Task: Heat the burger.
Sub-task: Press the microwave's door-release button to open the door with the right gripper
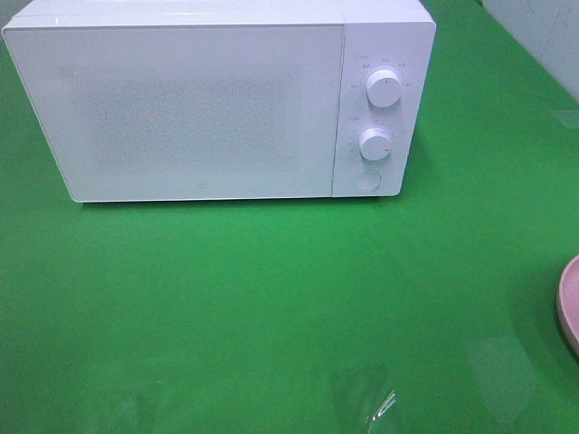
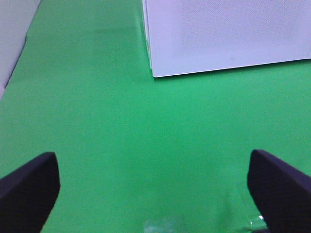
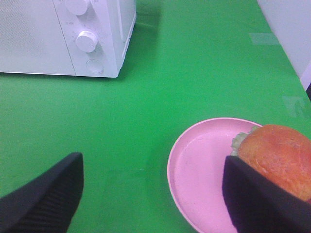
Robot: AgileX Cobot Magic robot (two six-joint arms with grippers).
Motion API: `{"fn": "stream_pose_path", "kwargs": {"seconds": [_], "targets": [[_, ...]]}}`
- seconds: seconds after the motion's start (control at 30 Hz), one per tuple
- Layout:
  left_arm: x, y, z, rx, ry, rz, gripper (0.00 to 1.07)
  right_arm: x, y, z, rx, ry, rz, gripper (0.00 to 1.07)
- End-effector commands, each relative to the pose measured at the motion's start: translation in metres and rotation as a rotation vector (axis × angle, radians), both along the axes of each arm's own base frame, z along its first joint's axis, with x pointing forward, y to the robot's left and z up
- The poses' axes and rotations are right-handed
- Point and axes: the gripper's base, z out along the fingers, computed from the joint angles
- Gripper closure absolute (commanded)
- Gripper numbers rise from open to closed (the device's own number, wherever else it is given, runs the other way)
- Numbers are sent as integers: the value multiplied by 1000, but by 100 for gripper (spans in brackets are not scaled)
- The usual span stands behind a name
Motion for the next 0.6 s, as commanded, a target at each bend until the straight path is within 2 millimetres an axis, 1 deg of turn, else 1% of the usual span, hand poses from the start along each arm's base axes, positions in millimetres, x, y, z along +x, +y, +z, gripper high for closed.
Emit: {"fn": "stream_pose_path", "kwargs": {"seconds": [0.03, 0.6], "targets": [[-4, 0, -1, -2, -14, -4, 9, -4, 0, 0, -4, -32, -4, 31], [-4, 0, -1, -2, -14, -4, 9, -4, 0, 0, -4, -33, -5, 31]]}}
